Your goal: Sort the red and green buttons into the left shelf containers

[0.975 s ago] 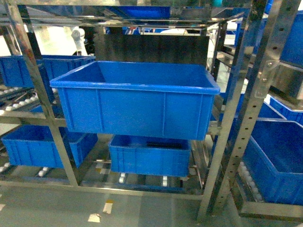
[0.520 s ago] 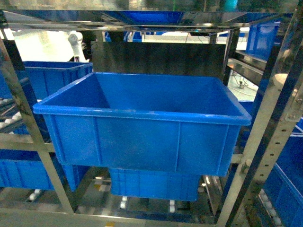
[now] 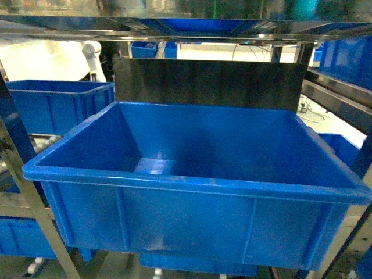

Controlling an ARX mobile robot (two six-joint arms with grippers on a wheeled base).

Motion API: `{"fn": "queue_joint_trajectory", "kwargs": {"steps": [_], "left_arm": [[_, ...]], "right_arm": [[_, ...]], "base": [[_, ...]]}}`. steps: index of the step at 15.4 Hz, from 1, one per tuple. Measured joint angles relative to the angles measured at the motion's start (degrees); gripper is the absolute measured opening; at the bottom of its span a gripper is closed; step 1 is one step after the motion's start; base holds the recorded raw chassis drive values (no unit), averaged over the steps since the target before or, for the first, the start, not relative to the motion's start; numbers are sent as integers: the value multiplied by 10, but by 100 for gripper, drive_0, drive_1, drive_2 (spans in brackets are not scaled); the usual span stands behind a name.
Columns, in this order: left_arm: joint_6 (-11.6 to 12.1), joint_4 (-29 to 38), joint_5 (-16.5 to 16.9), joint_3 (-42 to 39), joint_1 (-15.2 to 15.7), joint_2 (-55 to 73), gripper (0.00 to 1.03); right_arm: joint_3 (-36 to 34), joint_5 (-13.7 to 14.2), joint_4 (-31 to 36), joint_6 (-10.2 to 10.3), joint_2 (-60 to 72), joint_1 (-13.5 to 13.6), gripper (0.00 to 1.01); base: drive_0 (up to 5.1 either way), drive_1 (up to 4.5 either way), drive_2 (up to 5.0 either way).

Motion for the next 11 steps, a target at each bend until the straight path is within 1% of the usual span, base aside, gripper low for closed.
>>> {"fn": "queue_joint_trajectory", "kwargs": {"steps": [2, 3, 4, 6, 7, 8, 9, 11], "left_arm": [[0, -2, -5, 0, 4, 3, 25], [0, 0, -3, 0, 3, 1, 25], [0, -1, -2, 0, 2, 1, 25], [0, 0, 0, 0, 0, -2, 25], [0, -1, -1, 0, 1, -1, 25], [0, -1, -2, 0, 2, 0, 25], [0, -1, 2, 0, -1, 0, 25], [0, -3, -1, 0, 1, 1, 25]], "right_arm": [[0, -5, 2, 0, -1, 2, 31], [0, -3, -2, 0, 0, 0, 31], [0, -3, -2, 0, 0, 0, 31], [0, -2, 0, 0, 0, 0, 31], [0, -2, 0, 0, 0, 0, 31], [0, -2, -2, 0, 0, 0, 31], [0, 0, -2, 0, 2, 0, 31], [0, -1, -1, 0, 2, 0, 31]], "base": [[-20, -20, -20], [-49, -49, -49], [-36, 160, -231], [267, 159, -438], [8, 214, -198], [11, 132, -111], [0, 0, 0], [0, 0, 0]]}}
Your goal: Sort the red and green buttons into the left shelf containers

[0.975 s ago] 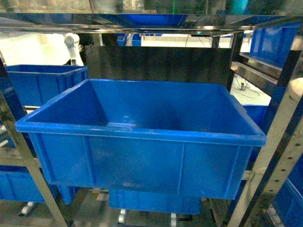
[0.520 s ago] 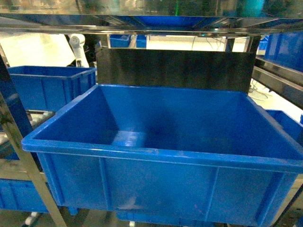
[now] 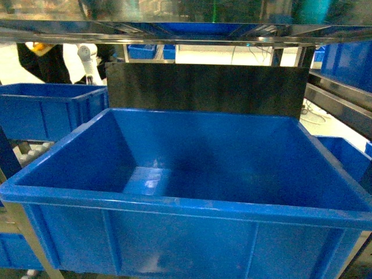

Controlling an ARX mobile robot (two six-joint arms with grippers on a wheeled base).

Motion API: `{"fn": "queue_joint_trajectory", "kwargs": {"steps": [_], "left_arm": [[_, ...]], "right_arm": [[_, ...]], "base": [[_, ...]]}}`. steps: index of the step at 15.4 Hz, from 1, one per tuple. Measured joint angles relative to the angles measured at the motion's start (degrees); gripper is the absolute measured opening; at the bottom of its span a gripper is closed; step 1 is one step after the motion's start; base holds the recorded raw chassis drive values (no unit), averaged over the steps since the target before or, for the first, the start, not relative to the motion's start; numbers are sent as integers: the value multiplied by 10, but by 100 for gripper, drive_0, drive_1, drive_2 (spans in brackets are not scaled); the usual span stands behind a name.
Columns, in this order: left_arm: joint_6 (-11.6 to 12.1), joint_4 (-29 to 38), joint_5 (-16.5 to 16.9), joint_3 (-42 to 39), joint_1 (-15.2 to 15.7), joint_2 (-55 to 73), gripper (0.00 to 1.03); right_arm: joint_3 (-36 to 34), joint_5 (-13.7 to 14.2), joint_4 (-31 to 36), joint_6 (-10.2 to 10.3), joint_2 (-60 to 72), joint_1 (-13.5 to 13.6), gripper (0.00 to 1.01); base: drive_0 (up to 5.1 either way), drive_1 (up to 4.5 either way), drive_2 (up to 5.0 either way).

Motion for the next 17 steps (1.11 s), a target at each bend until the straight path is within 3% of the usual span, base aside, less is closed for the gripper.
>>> {"fn": "queue_joint_trajectory", "kwargs": {"steps": [6, 9, 11, 13, 14, 17], "left_arm": [[0, 2, 0, 0, 0, -2, 25], [0, 3, 0, 0, 0, 1, 25], [0, 2, 0, 0, 0, 1, 25], [0, 2, 0, 0, 0, 1, 25], [0, 2, 0, 0, 0, 1, 25], [0, 2, 0, 0, 0, 1, 25]], "right_arm": [[0, 0, 0, 0, 0, 0, 31], [0, 0, 1, 0, 0, 0, 31], [-6, -20, -19, -2, -23, -5, 31], [-34, -68, -56, 0, -115, -7, 31], [-39, -81, -63, 10, -153, 2, 31], [-58, -130, -71, 88, -166, 76, 31]], "base": [[-2, 272, -276], [0, 0, 0], [0, 0, 0], [0, 0, 0], [0, 0, 0], [0, 0, 0]]}}
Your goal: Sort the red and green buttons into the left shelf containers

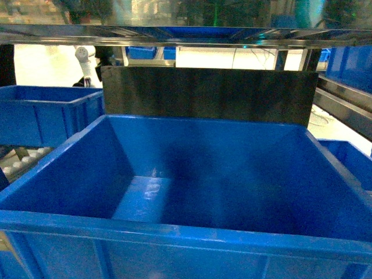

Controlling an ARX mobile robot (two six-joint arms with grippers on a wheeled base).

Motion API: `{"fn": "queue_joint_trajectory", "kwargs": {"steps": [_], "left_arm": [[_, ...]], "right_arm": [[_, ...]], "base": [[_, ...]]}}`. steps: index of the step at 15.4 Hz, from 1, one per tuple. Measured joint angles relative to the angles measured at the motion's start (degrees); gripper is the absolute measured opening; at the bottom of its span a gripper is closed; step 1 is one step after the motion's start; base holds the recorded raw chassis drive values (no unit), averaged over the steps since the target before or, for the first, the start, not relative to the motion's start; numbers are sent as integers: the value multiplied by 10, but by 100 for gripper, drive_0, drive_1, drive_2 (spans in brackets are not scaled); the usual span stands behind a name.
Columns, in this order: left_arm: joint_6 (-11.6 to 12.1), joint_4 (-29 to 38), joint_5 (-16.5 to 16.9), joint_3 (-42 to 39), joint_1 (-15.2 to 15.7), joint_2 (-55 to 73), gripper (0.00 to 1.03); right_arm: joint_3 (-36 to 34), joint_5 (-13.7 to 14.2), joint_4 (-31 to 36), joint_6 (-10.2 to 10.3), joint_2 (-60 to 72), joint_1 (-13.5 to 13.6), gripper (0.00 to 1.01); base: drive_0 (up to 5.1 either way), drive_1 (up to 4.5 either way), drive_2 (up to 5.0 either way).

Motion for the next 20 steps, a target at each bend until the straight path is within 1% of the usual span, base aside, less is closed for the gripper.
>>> {"fn": "queue_joint_trajectory", "kwargs": {"steps": [2, 3, 4, 5, 6, 7, 8, 9, 11, 15, 16, 17, 19, 20], "left_arm": [[0, 0, 0, 0, 0, 0, 25], [0, 0, 0, 0, 0, 0, 25], [0, 0, 0, 0, 0, 0, 25], [0, 0, 0, 0, 0, 0, 25], [0, 0, 0, 0, 0, 0, 25], [0, 0, 0, 0, 0, 0, 25], [0, 0, 0, 0, 0, 0, 25], [0, 0, 0, 0, 0, 0, 25], [0, 0, 0, 0, 0, 0, 25], [0, 0, 0, 0, 0, 0, 25], [0, 0, 0, 0, 0, 0, 25], [0, 0, 0, 0, 0, 0, 25], [0, 0, 0, 0, 0, 0, 25], [0, 0, 0, 0, 0, 0, 25]], "right_arm": [[0, -6, 19, 45, 10, 34, 31], [0, -13, 22, 64, 10, 47, 31], [1, -16, 16, 79, 9, 57, 31], [2, -17, 8, 92, 9, 71, 31], [2, -19, 4, 98, 8, 78, 31], [2, -25, -1, 108, 4, 88, 31], [2, -35, -5, 113, -3, 103, 31], [4, -30, -23, 108, -5, 112, 31], [4, -21, -23, 104, -3, 112, 31], [4, -20, -23, 104, -2, 112, 31], [4, -20, -1, 101, 10, 115, 31], [4, -7, 38, 94, 48, 129, 31], [5, 13, 96, 87, 142, 162, 31], [8, 19, 111, 84, 174, 170, 31]], "base": [[0, 0, 0], [0, 0, 0], [0, 0, 0], [0, 0, 0], [0, 0, 0], [0, 0, 0], [0, 0, 0], [0, 0, 0], [0, 0, 0], [0, 0, 0], [0, 0, 0], [0, 0, 0], [0, 0, 0], [0, 0, 0]]}}
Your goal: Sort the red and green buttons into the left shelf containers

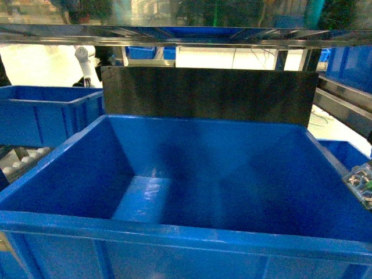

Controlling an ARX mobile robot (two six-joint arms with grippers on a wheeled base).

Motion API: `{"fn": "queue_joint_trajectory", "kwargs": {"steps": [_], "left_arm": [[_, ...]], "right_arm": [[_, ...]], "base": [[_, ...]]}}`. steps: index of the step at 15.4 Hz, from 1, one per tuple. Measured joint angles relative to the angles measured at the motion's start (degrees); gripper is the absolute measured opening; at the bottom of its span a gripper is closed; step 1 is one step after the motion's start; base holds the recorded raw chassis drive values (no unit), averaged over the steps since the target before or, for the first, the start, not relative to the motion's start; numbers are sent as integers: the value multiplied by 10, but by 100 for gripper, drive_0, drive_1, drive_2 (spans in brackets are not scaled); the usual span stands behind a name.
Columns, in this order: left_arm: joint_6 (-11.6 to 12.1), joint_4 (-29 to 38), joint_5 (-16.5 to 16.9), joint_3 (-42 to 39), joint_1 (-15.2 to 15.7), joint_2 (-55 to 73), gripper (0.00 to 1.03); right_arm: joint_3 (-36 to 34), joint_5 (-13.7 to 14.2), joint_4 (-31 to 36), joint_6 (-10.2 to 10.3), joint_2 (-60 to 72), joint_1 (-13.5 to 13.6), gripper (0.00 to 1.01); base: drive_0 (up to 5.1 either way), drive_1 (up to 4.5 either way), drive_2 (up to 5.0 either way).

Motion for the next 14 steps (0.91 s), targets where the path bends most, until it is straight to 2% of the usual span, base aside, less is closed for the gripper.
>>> {"fn": "queue_joint_trajectory", "kwargs": {"steps": [3, 5, 10, 14], "left_arm": [[0, 0, 0, 0, 0, 0, 25], [0, 0, 0, 0, 0, 0, 25], [0, 0, 0, 0, 0, 0, 25], [0, 0, 0, 0, 0, 0, 25]], "right_arm": [[25, 18, 52, -12, 80, 10, 31], [40, 26, 66, -12, 123, 9, 31], [68, 36, 124, -14, 217, 35, 31], [121, 50, 101, 0, 298, 35, 31]], "base": [[0, 0, 0], [0, 0, 0], [0, 0, 0], [0, 0, 0]]}}
